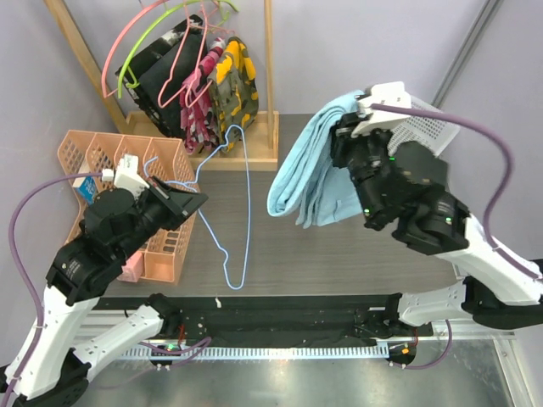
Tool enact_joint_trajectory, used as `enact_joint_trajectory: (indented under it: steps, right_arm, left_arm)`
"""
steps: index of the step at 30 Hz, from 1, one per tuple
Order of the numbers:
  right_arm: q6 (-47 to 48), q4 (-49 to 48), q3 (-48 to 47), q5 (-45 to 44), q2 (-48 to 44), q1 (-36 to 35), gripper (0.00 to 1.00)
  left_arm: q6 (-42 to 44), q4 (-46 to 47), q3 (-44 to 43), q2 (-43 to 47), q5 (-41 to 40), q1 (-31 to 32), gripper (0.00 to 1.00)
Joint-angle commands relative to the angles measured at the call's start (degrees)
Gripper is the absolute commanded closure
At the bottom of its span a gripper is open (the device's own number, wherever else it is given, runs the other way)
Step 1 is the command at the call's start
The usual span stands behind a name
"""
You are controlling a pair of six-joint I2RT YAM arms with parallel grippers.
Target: Remove the trousers from the hanger
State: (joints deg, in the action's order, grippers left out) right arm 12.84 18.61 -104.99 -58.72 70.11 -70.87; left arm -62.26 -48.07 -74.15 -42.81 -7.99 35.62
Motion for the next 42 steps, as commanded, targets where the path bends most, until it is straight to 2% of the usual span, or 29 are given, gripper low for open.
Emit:
enact_joint_trajectory:
  steps: [1,2,3,6,11,12,13,16,20,26,29,34,35,42]
  right_arm:
    - [-5.3,-3.3,3.7,-1.7,-1.2,7.7,0.99]
    - [-8.8,-1.8,3.1,0.9,-0.9,9.9,0.99]
    - [-10.0,0.8,2.7,2.0,-0.3,14.6,0.99]
    - [-11.4,4.1,0.1,4.8,3.3,20.7,0.99]
    - [-12.5,4.4,-1.8,12.7,7.8,37.7,0.99]
    - [-14.0,4.5,-2.1,17.2,8.4,40.3,0.99]
    - [-15.0,4.2,-2.5,19.6,9.0,46.4,0.99]
    - [-17.4,1.0,-1.7,28.4,10.8,56.7,0.99]
    - [-20.4,-6.2,-0.8,36.8,13.6,66.4,0.99]
    - [-18.4,-20.6,3.7,45.7,17.4,74.6,0.99]
    - [-19.3,-25.2,4.2,50.5,21.1,79.4,0.99]
    - [-17.8,-29.0,3.0,58.0,26.8,83.7,0.99]
    - [-18.3,-30.4,2.8,61.9,28.3,84.2,0.99]
    - [-16.0,-31.7,1.6,65.6,33.0,88.6,0.99]
  left_arm:
    - [1.5,1.0,-2.1,1.4,1.3,0.1,1.00]
    - [1.5,0.7,-2.0,2.0,1.3,0.1,1.00]
    - [1.5,0.5,-2.0,2.1,1.6,0.1,1.00]
    - [1.6,0.0,-2.1,2.7,1.8,0.1,1.00]
    - [2.7,-0.3,-2.8,2.7,2.6,0.1,1.00]
    - [2.8,-0.3,-2.8,2.6,2.9,0.1,1.00]
    - [3.2,-0.3,-2.8,2.6,3.1,0.1,1.00]
    - [4.3,0.2,-2.8,1.8,3.9,0.0,1.00]
    - [5.7,-0.1,-2.8,-0.1,4.3,0.0,1.00]
    - [6.2,1.4,-1.4,-2.0,6.7,0.1,1.00]
    - [9.2,-0.2,-3.4,-4.9,7.6,0.0,1.00]
    - [14.9,-3.3,-8.6,-9.1,7.6,0.0,1.00]
    - [15.3,-3.5,-9.0,-10.1,7.6,0.0,1.00]
    - [16.7,-3.5,-9.0,-12.0,11.5,-1.4,1.00]
